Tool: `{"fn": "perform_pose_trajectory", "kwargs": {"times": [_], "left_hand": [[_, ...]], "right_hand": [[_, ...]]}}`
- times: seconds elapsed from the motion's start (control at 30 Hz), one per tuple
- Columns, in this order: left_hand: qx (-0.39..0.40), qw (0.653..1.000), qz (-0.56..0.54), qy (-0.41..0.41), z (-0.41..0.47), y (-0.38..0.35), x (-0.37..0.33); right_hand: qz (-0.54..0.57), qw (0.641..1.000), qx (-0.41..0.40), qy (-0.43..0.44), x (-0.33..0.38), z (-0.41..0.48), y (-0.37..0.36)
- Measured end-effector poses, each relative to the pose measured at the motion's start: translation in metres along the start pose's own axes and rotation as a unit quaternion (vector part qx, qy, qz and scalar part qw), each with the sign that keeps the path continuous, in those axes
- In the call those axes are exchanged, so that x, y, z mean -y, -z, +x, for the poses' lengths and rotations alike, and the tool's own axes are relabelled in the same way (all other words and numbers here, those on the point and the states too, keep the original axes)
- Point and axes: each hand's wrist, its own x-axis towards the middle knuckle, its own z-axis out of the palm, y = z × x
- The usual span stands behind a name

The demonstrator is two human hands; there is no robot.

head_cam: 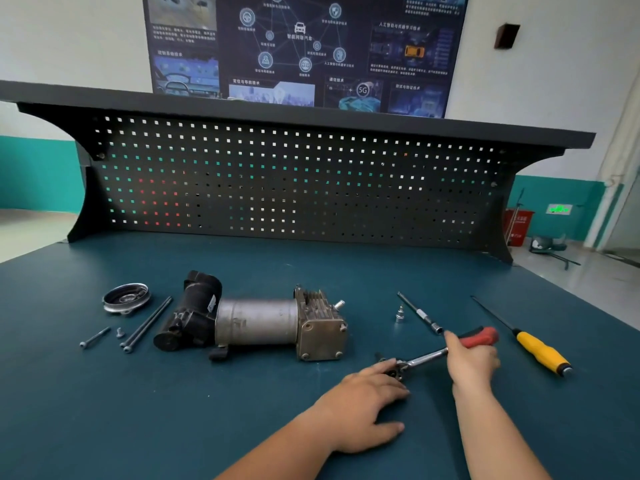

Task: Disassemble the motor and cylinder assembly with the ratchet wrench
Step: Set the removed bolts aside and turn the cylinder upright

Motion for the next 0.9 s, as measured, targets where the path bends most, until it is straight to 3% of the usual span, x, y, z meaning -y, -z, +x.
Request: {"fn": "perform_pose_trajectory", "kwargs": {"times": [0.27, 0.37, 0.43, 0.53, 0.6, 0.7, 0.9], "left_hand": [[0.005, 1.0, -0.02, -0.001, 0.001, -0.002, 0.004], [-0.045, 0.996, -0.07, -0.013, 0.0, -0.001, 0.003], [-0.144, 0.979, -0.14, 0.03, -0.001, 0.004, 0.003], [-0.338, 0.898, -0.221, 0.177, -0.003, 0.012, 0.012], [-0.388, 0.855, -0.264, 0.222, -0.004, 0.015, 0.015], [-0.406, 0.827, -0.304, 0.241, -0.007, 0.017, 0.014], [-0.366, 0.845, -0.259, 0.291, -0.008, 0.016, 0.015]], "right_hand": [[-0.179, 0.981, 0.03, 0.063, -0.004, -0.004, 0.006], [-0.206, 0.973, 0.036, 0.099, 0.001, -0.016, 0.007], [-0.183, 0.961, 0.021, 0.204, 0.007, -0.034, 0.003], [-0.152, 0.868, 0.042, 0.472, 0.012, -0.074, -0.011], [-0.147, 0.818, 0.101, 0.547, 0.013, -0.097, -0.021], [-0.147, 0.815, 0.162, 0.536, 0.012, -0.109, -0.038], [-0.151, 0.835, 0.21, 0.485, 0.004, -0.106, -0.049]]}}
